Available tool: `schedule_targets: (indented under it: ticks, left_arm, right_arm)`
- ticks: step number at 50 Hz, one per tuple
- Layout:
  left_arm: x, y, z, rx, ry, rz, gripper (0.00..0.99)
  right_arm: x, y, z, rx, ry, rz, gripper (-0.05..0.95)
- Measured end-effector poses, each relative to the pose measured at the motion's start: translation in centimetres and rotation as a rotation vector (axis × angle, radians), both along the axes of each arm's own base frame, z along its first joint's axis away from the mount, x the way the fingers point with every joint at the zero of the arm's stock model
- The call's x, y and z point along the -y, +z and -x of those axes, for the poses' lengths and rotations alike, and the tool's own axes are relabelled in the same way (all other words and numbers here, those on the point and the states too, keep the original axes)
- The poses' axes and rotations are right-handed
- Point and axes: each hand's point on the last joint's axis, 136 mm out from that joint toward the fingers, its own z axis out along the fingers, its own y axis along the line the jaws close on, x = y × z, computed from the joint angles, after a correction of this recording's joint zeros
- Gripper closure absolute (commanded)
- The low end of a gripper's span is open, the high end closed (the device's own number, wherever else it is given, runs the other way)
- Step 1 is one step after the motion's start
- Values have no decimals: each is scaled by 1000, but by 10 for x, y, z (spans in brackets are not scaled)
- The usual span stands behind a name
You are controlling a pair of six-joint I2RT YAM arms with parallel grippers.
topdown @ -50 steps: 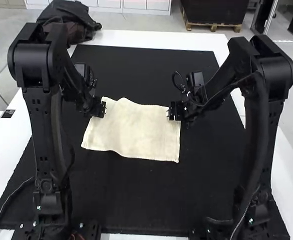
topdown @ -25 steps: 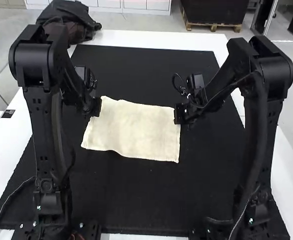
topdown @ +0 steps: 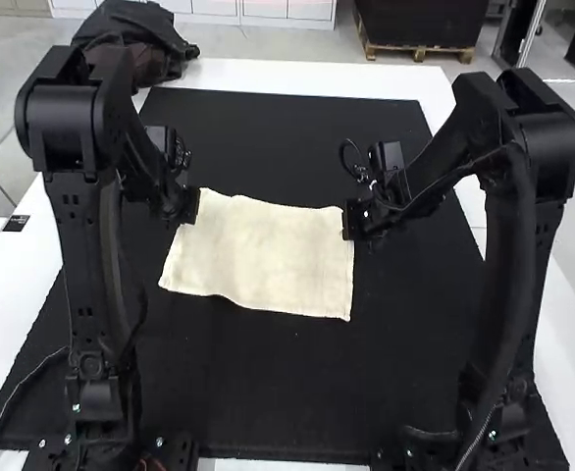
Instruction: Fold the towel.
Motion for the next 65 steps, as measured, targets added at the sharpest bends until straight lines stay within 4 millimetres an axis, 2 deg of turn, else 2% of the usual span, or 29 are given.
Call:
schedule_targets:
  ticks: [6, 10, 22, 35, 42, 52, 65]
  left_arm:
    - [0, 25, -5, 51, -8, 8, 972]
    - [0, 31, -3, 47, -11, 16, 972]
    - [-2, 36, 8, 37, -16, 36, 972]
    - [-18, 39, 25, 41, -4, 30, 972]
    - [-18, 35, 33, 29, -14, 31, 972]
    - [-14, 39, 44, 29, -26, 36, 972]
    - [-12, 48, 61, 18, -33, 31, 972]
  right_arm:
    - [-2, 21, -3, 39, -1, -20, 925]
    - [-1, 29, -2, 55, -4, -28, 925]
    - [3, 27, 13, 32, -3, -29, 925]
    - [14, 36, 23, 36, -17, -46, 925]
    - [16, 39, 31, 33, -9, -60, 925]
    - [18, 42, 48, 9, 1, -65, 923]
    - [19, 60, 73, -10, 23, -86, 925]
